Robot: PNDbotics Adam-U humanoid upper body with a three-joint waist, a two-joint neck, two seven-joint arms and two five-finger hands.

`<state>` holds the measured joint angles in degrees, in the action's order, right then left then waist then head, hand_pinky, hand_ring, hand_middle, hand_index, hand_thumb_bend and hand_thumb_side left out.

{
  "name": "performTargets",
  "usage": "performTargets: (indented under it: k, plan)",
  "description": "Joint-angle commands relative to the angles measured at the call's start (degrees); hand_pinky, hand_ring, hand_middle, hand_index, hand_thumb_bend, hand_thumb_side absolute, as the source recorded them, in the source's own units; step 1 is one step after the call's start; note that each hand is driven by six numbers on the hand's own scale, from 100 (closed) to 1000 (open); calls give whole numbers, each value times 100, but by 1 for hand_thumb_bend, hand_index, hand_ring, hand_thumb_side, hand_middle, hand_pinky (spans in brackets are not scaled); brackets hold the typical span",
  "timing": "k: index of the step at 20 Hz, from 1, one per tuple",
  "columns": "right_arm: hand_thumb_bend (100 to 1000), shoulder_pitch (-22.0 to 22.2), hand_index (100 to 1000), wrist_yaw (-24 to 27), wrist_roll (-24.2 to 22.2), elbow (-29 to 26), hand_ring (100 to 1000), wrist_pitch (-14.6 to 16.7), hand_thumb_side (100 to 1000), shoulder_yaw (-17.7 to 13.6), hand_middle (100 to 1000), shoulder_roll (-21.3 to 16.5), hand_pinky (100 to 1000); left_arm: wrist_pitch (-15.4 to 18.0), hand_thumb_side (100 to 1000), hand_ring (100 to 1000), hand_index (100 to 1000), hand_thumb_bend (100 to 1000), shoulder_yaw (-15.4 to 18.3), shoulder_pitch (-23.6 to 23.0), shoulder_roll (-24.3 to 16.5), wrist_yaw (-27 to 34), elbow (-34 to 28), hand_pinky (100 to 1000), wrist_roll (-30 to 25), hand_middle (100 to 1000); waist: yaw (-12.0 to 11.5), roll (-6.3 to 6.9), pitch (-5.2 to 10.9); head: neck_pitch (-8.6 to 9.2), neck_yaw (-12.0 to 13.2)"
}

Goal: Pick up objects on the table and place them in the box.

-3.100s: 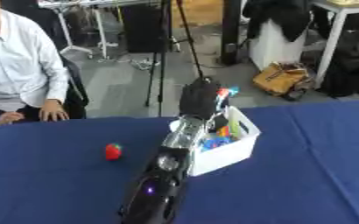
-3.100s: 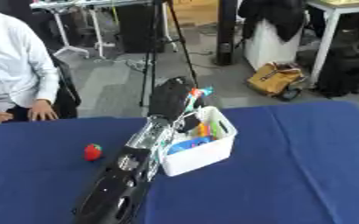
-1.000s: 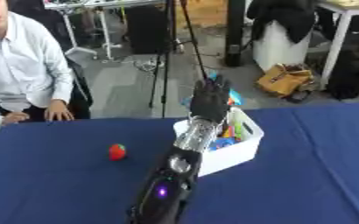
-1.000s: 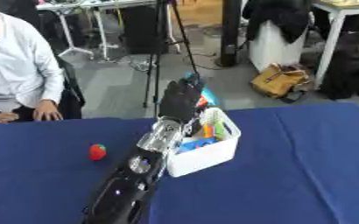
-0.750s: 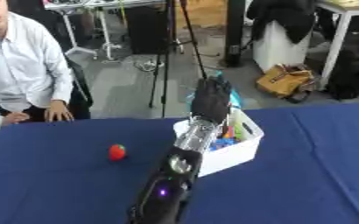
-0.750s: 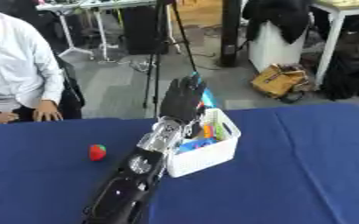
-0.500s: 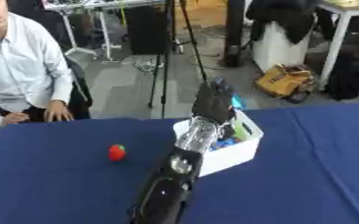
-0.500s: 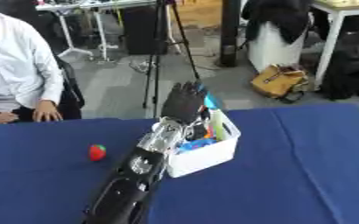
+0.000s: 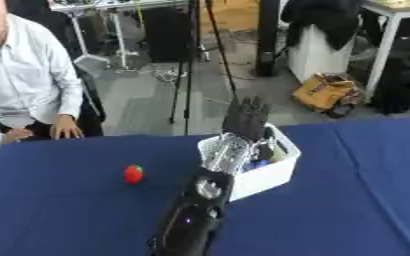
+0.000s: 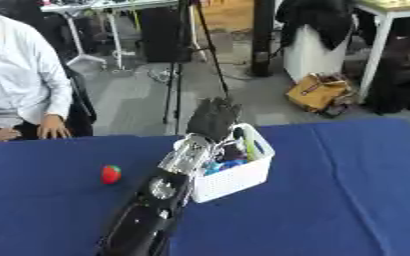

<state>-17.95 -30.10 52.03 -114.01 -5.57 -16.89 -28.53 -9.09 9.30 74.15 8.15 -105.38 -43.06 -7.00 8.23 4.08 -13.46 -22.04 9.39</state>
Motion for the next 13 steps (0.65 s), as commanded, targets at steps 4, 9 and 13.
performTargets:
  k: [4, 9, 13]
  plan:
    - [100, -58, 702, 22, -6, -58, 833, 31, 663, -46, 624, -135, 825, -30, 480, 1000, 1000, 100, -33, 153, 11, -176, -145, 1000, 20, 1000, 7, -71, 110, -35, 20]
    - [100, -67, 702, 27, -6, -58, 833, 42, 664, -55, 624, -154, 824, -6, 461, 1000, 1000, 100, -45, 156, 6, -157, -226, 1000, 163, 1000, -1, -84, 125, -78, -12]
    - [100, -67, 704, 33, -6, -58, 832, 84, 670, -87, 626, -174, 824, 112, 388, 939, 1000, 100, -178, 158, -70, 68, -508, 1000, 727, 987, -17, -101, 153, -139, -61]
